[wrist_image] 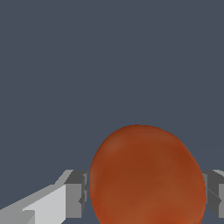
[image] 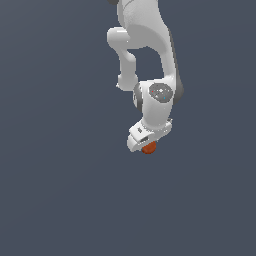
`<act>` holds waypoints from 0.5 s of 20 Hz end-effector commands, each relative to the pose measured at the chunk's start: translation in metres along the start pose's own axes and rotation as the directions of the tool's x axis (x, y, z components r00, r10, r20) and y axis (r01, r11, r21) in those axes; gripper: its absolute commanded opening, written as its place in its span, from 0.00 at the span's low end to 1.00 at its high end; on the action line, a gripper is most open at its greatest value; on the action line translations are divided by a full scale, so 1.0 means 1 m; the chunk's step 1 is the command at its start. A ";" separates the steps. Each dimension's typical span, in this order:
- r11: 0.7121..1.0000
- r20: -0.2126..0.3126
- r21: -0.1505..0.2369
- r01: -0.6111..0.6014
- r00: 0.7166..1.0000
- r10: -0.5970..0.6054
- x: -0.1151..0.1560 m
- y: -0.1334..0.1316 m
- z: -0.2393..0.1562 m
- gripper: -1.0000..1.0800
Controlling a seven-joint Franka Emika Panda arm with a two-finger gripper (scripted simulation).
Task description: Pick up the object and move it to a goal position.
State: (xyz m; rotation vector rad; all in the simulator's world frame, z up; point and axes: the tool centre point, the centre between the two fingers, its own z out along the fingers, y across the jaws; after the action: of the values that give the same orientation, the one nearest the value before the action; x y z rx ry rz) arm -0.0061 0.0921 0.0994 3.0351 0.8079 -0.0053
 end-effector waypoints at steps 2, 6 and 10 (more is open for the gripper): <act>1.000 -0.003 -0.001 0.001 1.000 -0.001 0.003 -0.015 -0.033 0.00; 1.000 -0.003 -0.002 0.001 1.000 -0.001 0.007 -0.035 -0.076 0.00; 1.000 -0.003 -0.002 0.002 1.000 -0.002 0.011 -0.057 -0.122 0.00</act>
State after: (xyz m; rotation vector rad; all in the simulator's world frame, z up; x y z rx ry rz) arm -0.0217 0.1393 0.2030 3.0337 0.8106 -0.0032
